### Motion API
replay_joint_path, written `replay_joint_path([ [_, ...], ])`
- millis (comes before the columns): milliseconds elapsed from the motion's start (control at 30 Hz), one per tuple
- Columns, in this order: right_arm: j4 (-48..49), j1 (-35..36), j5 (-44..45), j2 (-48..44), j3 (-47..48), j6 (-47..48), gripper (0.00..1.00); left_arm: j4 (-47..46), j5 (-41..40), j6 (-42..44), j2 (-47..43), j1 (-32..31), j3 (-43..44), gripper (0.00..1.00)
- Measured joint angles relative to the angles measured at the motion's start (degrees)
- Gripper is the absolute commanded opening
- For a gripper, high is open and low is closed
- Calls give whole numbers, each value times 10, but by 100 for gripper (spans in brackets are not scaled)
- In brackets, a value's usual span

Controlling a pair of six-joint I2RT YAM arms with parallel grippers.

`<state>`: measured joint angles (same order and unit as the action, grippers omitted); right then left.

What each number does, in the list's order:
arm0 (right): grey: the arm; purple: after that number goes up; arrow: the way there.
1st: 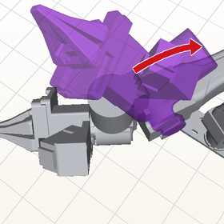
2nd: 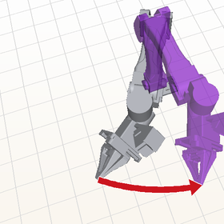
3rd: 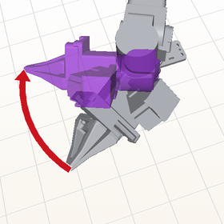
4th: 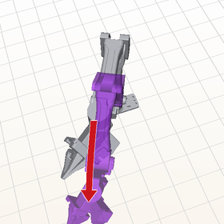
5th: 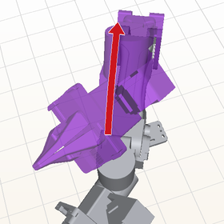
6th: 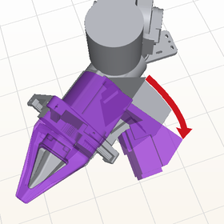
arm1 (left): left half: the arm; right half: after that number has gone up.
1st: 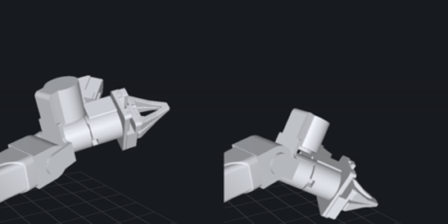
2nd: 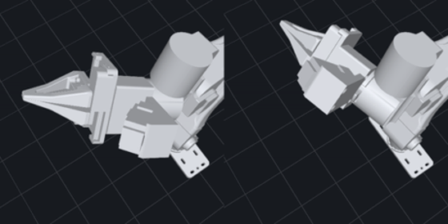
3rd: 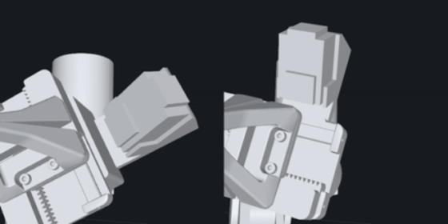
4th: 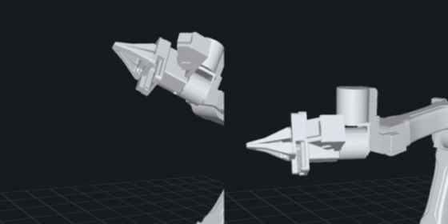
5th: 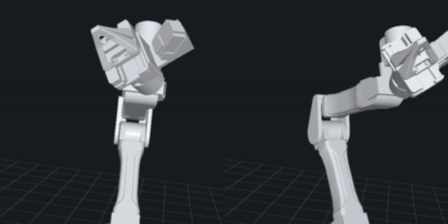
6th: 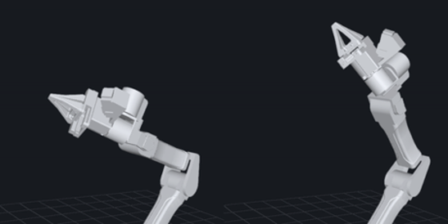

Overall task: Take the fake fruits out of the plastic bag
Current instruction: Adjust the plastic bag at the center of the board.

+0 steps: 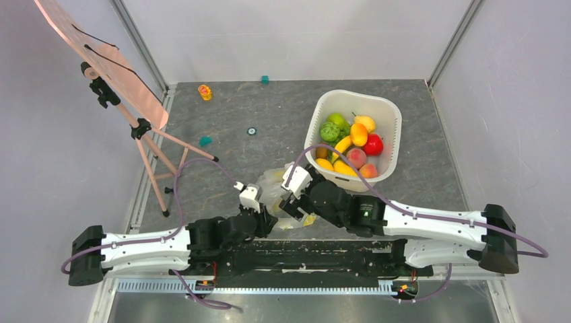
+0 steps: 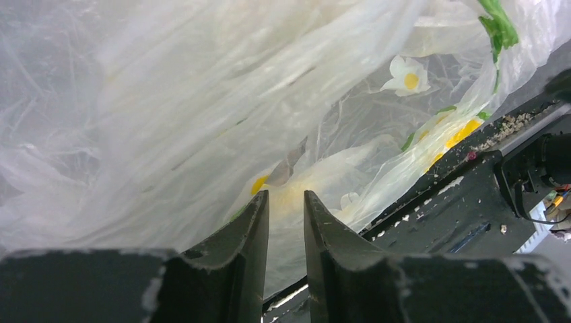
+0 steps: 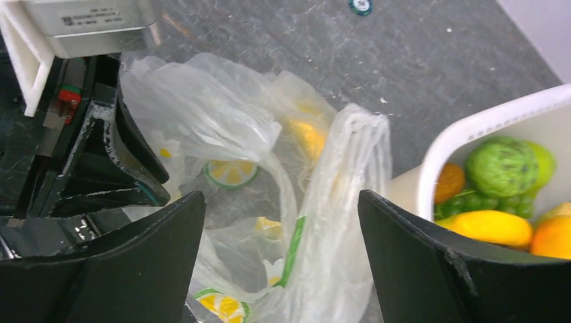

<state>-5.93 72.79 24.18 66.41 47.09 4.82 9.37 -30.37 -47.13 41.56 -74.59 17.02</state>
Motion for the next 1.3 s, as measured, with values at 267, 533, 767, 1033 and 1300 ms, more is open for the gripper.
replay_joint_path([
  [267,-97,-36,9,-13,38,-14,96,-20,-2,3,36,0,24,37],
  [533,-152,-37,25,-26,13,-89,98,-45,-2,11,89,0,53,43],
  [767,-144,-55,25,-18,-26,-125,98,-62,-2,16,117,7,66,44],
  [1033,-102,-118,-16,13,-48,-156,98,-65,-2,17,120,16,66,44],
  [1300,-51,-130,-44,77,-48,-164,98,-65,-2,17,116,22,66,44],
])
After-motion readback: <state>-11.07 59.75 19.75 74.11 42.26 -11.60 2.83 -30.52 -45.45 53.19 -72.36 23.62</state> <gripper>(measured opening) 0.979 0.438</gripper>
